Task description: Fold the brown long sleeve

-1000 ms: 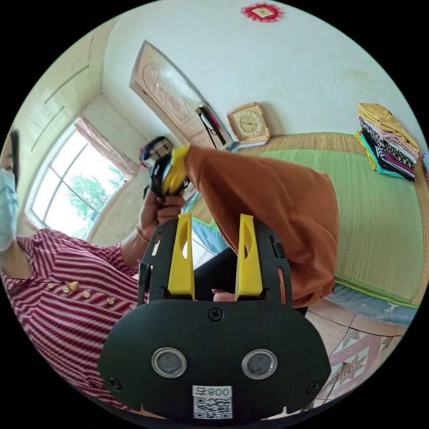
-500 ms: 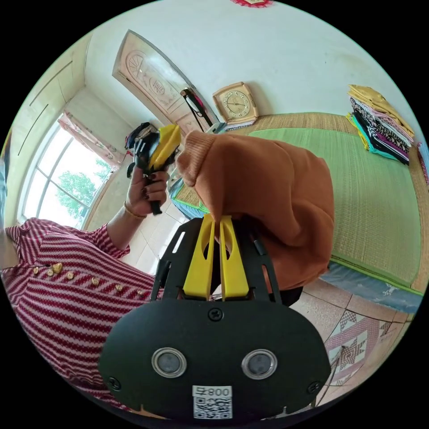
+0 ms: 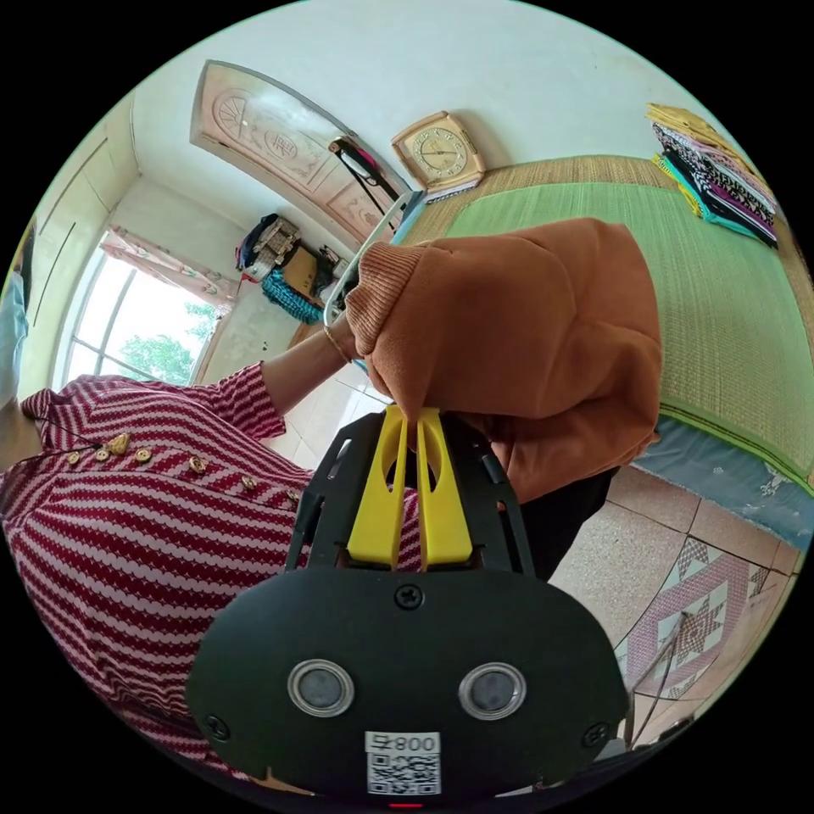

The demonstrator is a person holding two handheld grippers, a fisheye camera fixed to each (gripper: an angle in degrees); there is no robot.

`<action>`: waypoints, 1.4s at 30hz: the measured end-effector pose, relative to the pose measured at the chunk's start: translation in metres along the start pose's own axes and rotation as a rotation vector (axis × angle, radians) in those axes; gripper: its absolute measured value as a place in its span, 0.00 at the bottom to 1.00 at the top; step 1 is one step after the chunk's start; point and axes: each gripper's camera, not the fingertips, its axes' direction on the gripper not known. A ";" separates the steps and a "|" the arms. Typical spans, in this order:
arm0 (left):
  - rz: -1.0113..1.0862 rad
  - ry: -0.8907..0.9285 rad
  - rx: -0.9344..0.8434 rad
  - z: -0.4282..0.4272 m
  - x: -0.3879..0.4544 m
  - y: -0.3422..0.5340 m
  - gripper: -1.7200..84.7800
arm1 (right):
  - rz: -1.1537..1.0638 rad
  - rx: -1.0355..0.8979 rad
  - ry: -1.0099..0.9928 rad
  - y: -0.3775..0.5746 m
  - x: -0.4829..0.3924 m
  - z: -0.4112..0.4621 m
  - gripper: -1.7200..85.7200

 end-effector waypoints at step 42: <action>1.152 0.243 0.587 -0.008 0.475 0.331 0.04 | -0.481 0.848 0.402 0.102 -0.163 -0.205 0.04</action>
